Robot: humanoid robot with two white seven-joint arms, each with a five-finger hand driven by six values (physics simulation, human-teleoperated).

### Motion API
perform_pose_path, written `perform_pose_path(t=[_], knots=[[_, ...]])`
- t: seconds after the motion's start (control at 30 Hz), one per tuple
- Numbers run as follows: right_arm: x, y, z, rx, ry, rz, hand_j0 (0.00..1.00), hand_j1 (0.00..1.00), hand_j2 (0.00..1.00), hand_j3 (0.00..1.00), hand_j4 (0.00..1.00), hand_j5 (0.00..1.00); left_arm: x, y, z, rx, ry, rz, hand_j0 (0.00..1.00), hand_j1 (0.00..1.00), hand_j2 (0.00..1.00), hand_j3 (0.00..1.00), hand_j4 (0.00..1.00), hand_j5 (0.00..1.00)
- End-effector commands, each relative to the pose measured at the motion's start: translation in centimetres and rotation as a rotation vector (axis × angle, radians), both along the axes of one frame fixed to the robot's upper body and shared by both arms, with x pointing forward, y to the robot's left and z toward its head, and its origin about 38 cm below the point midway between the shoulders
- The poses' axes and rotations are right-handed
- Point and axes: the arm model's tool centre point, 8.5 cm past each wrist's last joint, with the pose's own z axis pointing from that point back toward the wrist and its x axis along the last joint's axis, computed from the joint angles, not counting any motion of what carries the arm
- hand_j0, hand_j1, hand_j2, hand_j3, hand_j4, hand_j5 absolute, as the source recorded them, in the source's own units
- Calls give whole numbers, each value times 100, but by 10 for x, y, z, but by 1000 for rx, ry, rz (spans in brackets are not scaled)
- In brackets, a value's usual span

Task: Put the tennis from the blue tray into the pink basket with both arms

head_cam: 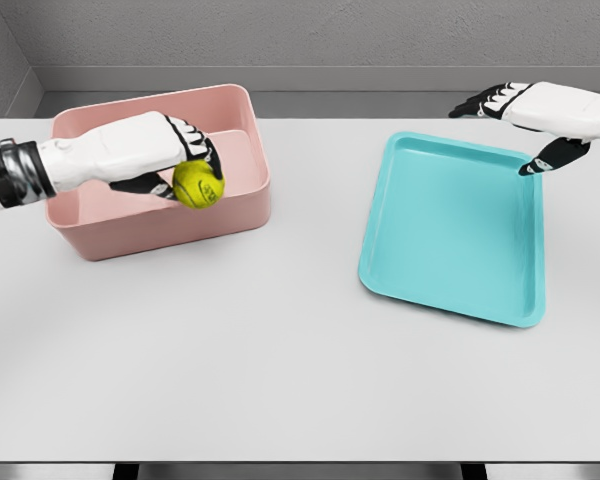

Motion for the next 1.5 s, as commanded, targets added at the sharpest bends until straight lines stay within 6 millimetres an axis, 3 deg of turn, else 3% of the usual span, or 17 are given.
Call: perform_pose_path(t=[0.0,0.83,0.87,0.9,0.93,1.1,1.2,1.27,1.33,1.47], knots=[[0,-1,1,7,-1,-3,100,100,100,100,100,100,4,4,-2,-7,8,19,47,47,47,47,47,47],[0,0,1,8,-2,-2,100,100,100,100,100,100,52,36,-21,-22,54,204,48,48,48,48,48,48],[0,0,1,8,-2,-2,100,100,100,100,100,100,53,35,-21,-23,54,206,55,55,55,55,55,55],[0,0,2,8,-3,0,100,100,100,100,100,100,54,34,-23,-26,56,207,84,84,84,84,84,84],[0,0,1,8,-2,-2,100,100,100,100,100,100,56,32,-20,-28,49,204,100,100,100,100,100,100],[0,0,2,8,-3,0,100,100,100,100,100,100,57,38,-8,-50,23,217,100,100,100,100,100,100],[0,0,2,8,-4,0,100,100,100,100,100,100,54,37,-8,-51,23,209,100,100,100,100,100,100],[0,0,3,8,-6,0,100,100,100,100,100,100,44,25,-1,-67,5,159,100,100,100,100,100,100],[0,0,3,8,-6,0,100,100,100,100,100,100,21,33,12,-63,-4,120,100,100,100,100,100,100],[0,1,3,8,-6,1,100,100,100,100,100,100,-10,67,32,-55,-39,144,100,100,100,100,100,100]])
